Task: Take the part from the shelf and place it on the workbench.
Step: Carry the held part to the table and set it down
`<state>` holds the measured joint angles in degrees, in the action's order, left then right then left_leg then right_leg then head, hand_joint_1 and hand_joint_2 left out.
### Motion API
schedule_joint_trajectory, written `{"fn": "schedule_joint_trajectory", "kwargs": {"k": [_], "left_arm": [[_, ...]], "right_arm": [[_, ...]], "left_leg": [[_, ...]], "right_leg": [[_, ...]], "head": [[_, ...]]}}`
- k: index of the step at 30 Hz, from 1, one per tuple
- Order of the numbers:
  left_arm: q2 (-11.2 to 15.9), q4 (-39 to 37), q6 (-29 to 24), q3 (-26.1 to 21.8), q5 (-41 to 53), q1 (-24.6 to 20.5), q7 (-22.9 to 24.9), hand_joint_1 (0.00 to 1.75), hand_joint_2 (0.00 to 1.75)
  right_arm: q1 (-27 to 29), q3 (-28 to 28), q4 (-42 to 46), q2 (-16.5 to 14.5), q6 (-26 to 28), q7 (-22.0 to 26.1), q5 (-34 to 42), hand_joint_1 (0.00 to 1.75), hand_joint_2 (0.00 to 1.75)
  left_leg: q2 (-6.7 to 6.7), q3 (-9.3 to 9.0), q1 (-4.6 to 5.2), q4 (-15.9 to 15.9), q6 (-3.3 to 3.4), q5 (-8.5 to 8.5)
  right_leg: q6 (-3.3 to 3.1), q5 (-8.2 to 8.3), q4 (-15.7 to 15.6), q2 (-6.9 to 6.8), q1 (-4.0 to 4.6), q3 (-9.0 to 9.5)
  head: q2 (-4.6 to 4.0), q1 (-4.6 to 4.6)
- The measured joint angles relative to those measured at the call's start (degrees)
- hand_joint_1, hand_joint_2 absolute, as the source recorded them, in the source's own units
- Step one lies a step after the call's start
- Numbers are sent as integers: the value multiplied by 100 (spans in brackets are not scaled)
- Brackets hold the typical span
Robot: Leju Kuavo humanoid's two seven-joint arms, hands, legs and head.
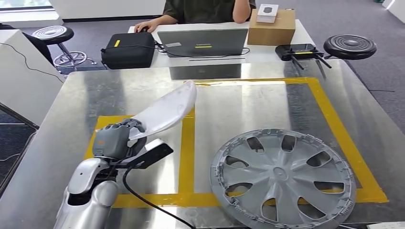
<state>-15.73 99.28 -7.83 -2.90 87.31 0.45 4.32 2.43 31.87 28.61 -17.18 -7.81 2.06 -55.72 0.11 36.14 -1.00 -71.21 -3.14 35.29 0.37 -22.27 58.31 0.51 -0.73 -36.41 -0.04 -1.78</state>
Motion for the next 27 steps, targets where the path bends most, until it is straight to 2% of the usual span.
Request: {"fn": "schedule_joint_trajectory", "kwargs": {"k": [1, 3, 5, 6, 10, 11, 15, 18, 27], "left_arm": [[19, -59, 21, -101, 112, -65, 174, 175, 175], [94, -181, 54, -262, 218, -214, 440, 175, 175], [152, -284, 60, -373, 249, -339, 506, 175, 175], [167, -322, 62, -409, 259, -375, 508, 175, 175], [226, -450, 93, -480, 276, -436, 635, 175, 175], [274, -478, 142, -466, 277, -449, 808, 175, 175], [677, -601, 480, -370, 277, -535, 1560, 175, 175], [974, -676, 696, -384, 277, -578, 1547, 175, 175], [1681, -1187, 851, -84, 277, -545, 1283, 175, 175]], "right_arm": [[38, -9, 52, 4, -122, 80, -83, 0, 0], [107, -4, 135, 7, -280, 186, -252, 0, 0], [149, 4, 189, 7, -335, 229, -354, 0, 0], [163, 7, 208, 8, -346, 239, -379, 0, 0], [197, 11, 262, 15, -356, 263, -446, 0, 0], [199, 14, 271, 15, -364, 276, -493, 0, 0], [216, 112, 287, 15, -452, 414, -791, 0, 0], [247, 301, 339, 12, -542, 488, -1010, 0, 0], [226, 858, 441, -4, -651, 656, -1474, 0, 0]], "left_leg": [[0, -18, 16, 236, 39, -237], [3, -185, 78, 932, 147, -777], [-11, -285, 136, 1389, 221, -983], [-20, -288, 148, 1471, 224, -1007], [-31, -294, 146, 1502, 173, -1109], [-32, -296, 149, 1502, 192, -1111], [-30, -296, 150, 1501, 222, -1104], [-31, -295, 151, 1501, 227, -1102], [-30, -295, 140, 1504, 231, -1095]], "right_leg": [[-4, -15, 0, 12, 19, 28], [2, -34, 9, 29, 56, 66], [45, -49, 21, 38, 87, 52], [67, -59, 30, 38, 103, 38], [-74, -72, 4, 23, 117, 43], [-62, -59, -15, 24, 117, 58], [52, -29, -69, 26, 113, 86], [96, -18, -74, 25, 110, 90], [114, -32, -73, 26, 116, 85]], "head": [[0, 1], [0, 1], [0, -6], [0, -10], [0, -9], [0, -8], [0, -12], [0, -12], [0, -14]]}}
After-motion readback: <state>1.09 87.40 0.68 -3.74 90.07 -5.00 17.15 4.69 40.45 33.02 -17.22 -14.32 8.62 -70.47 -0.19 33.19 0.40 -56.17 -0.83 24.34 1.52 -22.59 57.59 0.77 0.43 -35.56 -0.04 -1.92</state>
